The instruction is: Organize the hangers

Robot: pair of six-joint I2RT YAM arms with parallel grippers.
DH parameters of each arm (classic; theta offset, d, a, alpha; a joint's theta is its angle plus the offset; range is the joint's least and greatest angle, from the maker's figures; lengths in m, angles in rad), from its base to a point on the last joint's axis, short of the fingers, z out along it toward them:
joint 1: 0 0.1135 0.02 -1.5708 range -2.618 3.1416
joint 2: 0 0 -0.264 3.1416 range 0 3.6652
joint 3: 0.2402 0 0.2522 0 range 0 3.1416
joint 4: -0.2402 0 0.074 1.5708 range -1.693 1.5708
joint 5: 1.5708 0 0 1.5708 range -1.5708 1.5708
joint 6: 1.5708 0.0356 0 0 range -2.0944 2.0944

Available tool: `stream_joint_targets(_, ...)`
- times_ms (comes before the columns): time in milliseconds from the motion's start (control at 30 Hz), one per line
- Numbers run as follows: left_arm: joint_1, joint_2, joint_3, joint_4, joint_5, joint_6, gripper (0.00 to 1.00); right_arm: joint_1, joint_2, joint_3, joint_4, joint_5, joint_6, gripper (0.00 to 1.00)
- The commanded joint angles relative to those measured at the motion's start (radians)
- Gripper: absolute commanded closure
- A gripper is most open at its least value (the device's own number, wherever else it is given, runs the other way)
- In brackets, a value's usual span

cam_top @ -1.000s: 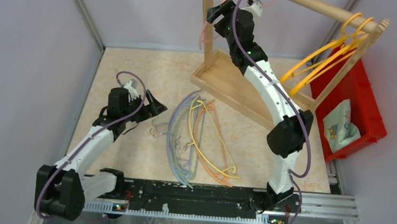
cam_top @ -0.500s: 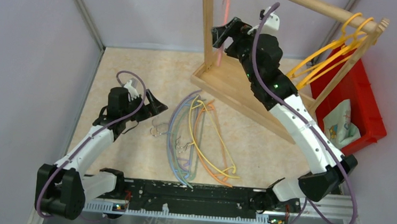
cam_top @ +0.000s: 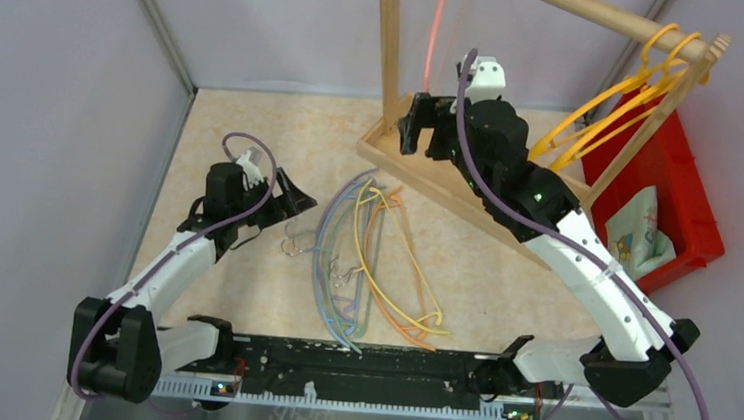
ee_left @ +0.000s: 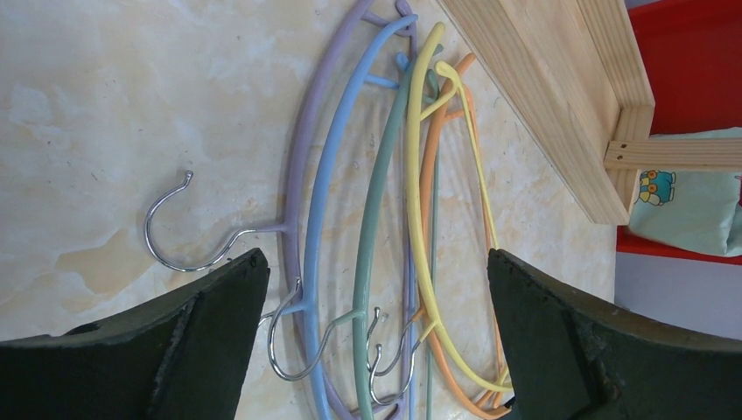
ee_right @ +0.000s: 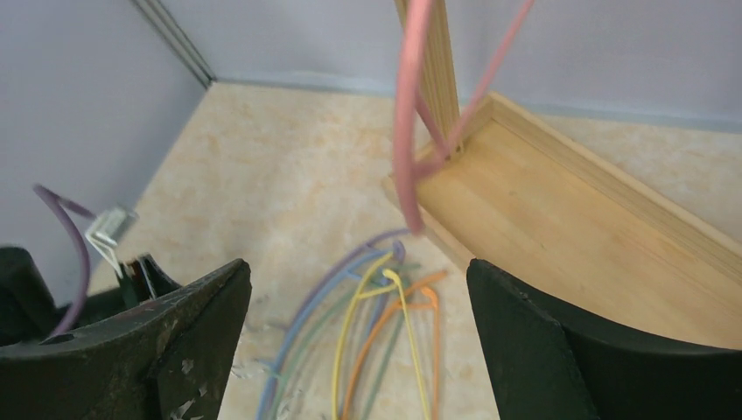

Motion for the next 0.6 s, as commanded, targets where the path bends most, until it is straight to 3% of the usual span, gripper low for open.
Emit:
stream_joint_targets(0, 0.005, 0.028, -0.006, 0.05, 0.035, -0.005, 0.0, 0.03, -0.087, -0.04, -0.144, 0.107, -0.066, 0.07)
stream_joint_targets(133, 0.005, 0.045, 0.002, 0.061, 0.047, -0.009, 0.0, 0.034, -0.099, -0.052, -0.227, 0.122, -0.074, 0.09)
stream_joint_targets(300, 0.005, 0.067, 0.01, 0.062, 0.035, 0.011, 0.0, 0.076, -0.073, -0.095, -0.356, 0.035, -0.075, 0.12)
stream_joint_targets(567, 0.005, 0.111, 0.015, 0.074, 0.033, 0.015, 0.01, 0.174, -0.014, -0.335, -0.298, -0.212, -0.113, 0.21)
